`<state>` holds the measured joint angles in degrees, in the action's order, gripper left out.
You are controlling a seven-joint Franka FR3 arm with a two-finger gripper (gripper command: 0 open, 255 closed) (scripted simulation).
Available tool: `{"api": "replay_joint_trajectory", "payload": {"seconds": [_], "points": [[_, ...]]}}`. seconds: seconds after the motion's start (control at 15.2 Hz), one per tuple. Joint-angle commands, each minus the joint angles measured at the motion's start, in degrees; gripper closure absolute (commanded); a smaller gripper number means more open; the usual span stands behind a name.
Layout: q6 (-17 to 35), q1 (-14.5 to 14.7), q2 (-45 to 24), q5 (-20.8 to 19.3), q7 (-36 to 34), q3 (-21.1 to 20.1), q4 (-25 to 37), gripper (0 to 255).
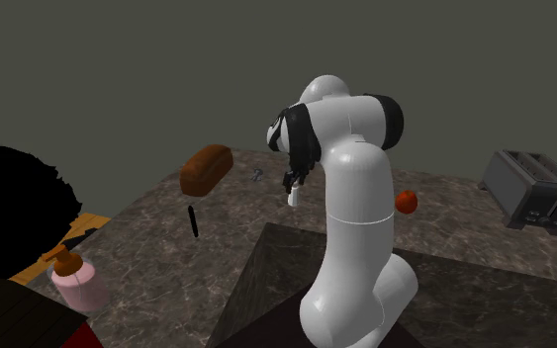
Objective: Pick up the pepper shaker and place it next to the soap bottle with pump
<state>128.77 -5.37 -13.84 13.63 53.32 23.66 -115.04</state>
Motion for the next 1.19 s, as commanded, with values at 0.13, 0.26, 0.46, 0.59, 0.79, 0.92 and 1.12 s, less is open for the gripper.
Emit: {"api": "replay_joint_trajectory", "payload": {"seconds": [0.13, 0.26, 0.46, 0.59, 0.79, 0.92, 1.12], "points": [[0.1, 0.0, -0.1, 0.0, 0.0, 0.0, 0.0, 0], [0.1, 0.0, 0.0, 0.0, 0.0, 0.0, 0.0, 255], [0.1, 0.0, -0.1, 0.0, 0.0, 0.0, 0.0, 255], [0.1, 0.0, 0.0, 0.0, 0.0, 0.0, 0.0, 255], [0.1, 0.0, -0.1, 0.0, 0.0, 0.0, 0.0, 255], [-0.6, 0.1, 0.4, -0.3, -0.2, 0.1, 0.3, 255], [-2.5, 0.2, 1.6, -1.2, -0.9, 0.3, 1.2, 255]]}}
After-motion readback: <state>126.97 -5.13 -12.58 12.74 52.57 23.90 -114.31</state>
